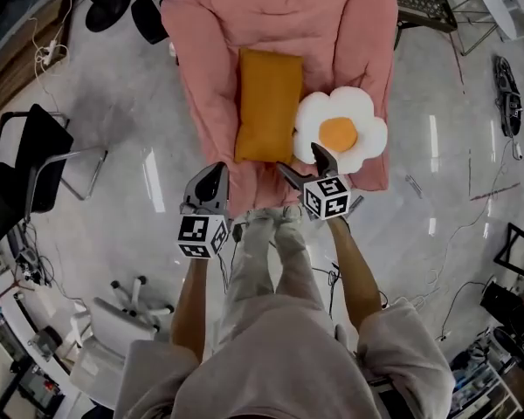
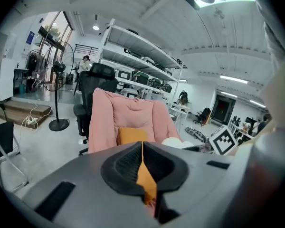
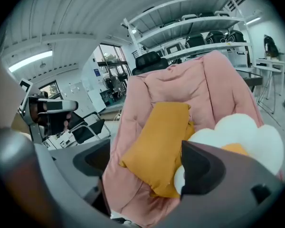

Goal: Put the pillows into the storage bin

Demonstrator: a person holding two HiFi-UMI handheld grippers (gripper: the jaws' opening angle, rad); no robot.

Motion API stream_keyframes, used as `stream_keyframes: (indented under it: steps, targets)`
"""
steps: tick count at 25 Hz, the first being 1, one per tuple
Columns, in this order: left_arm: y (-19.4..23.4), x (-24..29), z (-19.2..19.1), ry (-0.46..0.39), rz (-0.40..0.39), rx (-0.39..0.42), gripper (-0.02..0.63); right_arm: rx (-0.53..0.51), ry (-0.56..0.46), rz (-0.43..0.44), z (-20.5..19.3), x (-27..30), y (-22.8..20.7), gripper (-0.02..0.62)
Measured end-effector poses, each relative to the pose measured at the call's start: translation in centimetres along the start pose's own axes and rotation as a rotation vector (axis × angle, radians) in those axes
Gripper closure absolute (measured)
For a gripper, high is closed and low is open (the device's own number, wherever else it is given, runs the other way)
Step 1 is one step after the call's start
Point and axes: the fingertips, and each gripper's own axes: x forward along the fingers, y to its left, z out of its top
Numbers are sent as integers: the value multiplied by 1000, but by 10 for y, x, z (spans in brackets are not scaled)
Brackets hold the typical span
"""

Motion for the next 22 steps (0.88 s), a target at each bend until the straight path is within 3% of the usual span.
stream_keyframes:
  steps: [12,17,22]
  targets:
    - [52,59,-32,48,-38,-41,591,151,100,-53,-44,125,-58,101]
    - [63,74,-42,70,-56,-41,591,197,138,13,-56,166,-55,35]
    - [65,81,-51,86,-70,-41,591,155,143,54,-53,184,-44,36]
